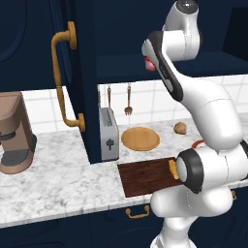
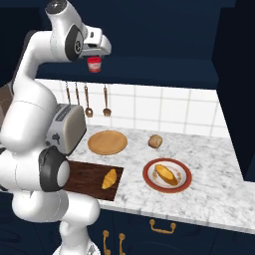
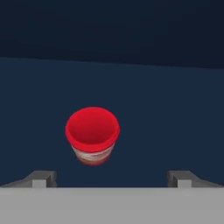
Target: From the different types of pastries on the counter, select a croissant and place it on the cutting board. Then retrieve a jar of jam from the cabinet and place it alongside the croissant on the cutting board.
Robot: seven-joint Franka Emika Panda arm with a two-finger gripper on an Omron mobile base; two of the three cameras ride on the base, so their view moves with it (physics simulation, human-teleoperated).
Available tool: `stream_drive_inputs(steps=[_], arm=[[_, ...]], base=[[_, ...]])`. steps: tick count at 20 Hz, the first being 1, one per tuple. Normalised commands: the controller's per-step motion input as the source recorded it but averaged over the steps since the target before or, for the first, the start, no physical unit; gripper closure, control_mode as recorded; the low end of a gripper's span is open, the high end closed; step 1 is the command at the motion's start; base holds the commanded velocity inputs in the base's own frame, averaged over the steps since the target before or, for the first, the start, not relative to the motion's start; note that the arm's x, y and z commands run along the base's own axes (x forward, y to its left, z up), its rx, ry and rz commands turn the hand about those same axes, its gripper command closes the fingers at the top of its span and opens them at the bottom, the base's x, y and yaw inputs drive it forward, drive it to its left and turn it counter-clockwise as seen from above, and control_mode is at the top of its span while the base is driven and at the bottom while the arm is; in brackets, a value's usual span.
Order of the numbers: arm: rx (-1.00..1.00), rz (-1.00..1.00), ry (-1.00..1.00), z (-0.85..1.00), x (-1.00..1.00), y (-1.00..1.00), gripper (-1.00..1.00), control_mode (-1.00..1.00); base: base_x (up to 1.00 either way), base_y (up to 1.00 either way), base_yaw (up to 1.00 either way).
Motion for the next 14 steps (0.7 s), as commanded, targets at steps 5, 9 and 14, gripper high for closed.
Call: stream_drive_inputs(steps=[5, 9, 14], arm=[[0.0, 0.0, -0.01, -0.08, 0.25, 0.24, -1.0, -1.0], [0.0, 0.0, 0.14, -0.17, 0.07, 0.02, -1.0, -1.0], [0.0, 0.0, 0.03, -0.01, 0.27, 0.0, -1.0, -1.0]], base=[[0.0, 0.0, 0.0], [0.0, 0.0, 0.0], [0.0, 0.0, 0.0]])
